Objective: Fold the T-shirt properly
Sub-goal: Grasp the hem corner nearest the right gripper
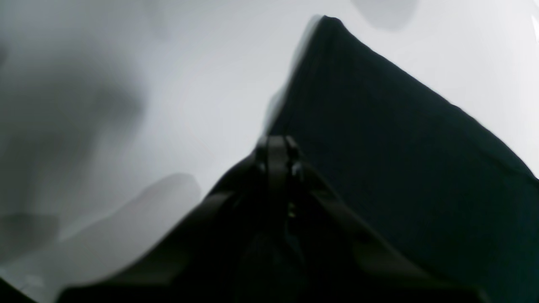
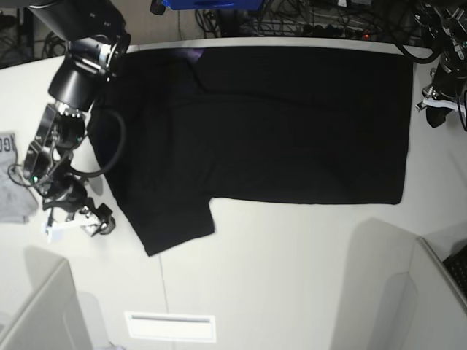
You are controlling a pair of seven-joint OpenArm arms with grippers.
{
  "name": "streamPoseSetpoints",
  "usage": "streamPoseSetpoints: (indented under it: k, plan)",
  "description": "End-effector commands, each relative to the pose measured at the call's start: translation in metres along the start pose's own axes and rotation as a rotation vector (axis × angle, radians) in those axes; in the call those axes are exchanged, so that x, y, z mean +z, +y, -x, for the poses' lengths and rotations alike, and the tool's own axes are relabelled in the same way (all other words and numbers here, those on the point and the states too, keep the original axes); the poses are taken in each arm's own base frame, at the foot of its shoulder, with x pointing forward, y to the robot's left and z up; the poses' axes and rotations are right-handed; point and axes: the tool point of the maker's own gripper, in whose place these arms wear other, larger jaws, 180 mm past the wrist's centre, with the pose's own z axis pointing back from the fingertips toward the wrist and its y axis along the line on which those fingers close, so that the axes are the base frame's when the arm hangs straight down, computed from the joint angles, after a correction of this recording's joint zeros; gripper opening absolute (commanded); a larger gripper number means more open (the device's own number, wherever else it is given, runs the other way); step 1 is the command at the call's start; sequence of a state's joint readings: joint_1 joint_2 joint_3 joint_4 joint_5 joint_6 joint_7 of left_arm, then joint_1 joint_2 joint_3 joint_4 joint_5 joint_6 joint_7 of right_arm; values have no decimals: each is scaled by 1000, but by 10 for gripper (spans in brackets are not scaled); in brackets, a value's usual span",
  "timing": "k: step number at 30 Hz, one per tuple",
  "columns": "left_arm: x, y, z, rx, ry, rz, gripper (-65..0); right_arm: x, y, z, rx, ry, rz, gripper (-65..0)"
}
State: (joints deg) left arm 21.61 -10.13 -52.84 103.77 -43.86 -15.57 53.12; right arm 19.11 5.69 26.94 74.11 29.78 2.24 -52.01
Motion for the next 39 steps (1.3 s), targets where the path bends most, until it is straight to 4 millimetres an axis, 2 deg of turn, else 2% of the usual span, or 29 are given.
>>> streamPoseSetpoints:
  k: [1,3,6,9,11,13,15,17,18,22,26,31,36,38,39]
  plan:
    - [4,0,-13,-18,-40,7,-650,-2,15,-27,63,-56,-28,-233]
    - [4,0,-13,-18,-40,5,-650,-21,15,-30,139,-42,-4,-233]
    - [5,2,-17,-32,-40,1,-650,-49,4,-28,190,2,62,-233]
    - [8,6,-16,-48,-33,-9,-650,-64,-13,-22,191,44,103,-233]
    - [8,7,-18,-53,-34,-11,-650,-68,-17,-15,201,72,116,-233]
    - [8,8,-18,-53,-33,-11,-650,-71,-13,-6,239,97,104,-233]
    - [7,7,-19,-53,-35,-11,-650,-71,-9,18,300,174,57,-234]
    - [7,7,-19,-52,-37,-9,-650,-70,5,36,345,200,-5,-276]
    - [7,6,-20,-52,-40,-8,-650,-69,6,44,347,201,-11,-296]
    - [6,6,-21,-51,-40,-7,-650,-69,13,54,347,199,-29,-309]
    - [6,6,-21,-51,-40,-7,-650,-70,13,55,346,198,-30,-317]
    - [7,6,-20,-52,-35,-8,-650,-71,14,44,353,141,-31,-317]
    - [7,7,-19,-52,-33,-9,-650,-68,6,37,363,134,-13,-318]
    - [7,7,-19,-52,-33,-9,-650,-68,5,36,364,134,-11,-350]
    - [7,7,-19,-53,-32,-10,-650,-68,4,36,364,133,-10,-389]
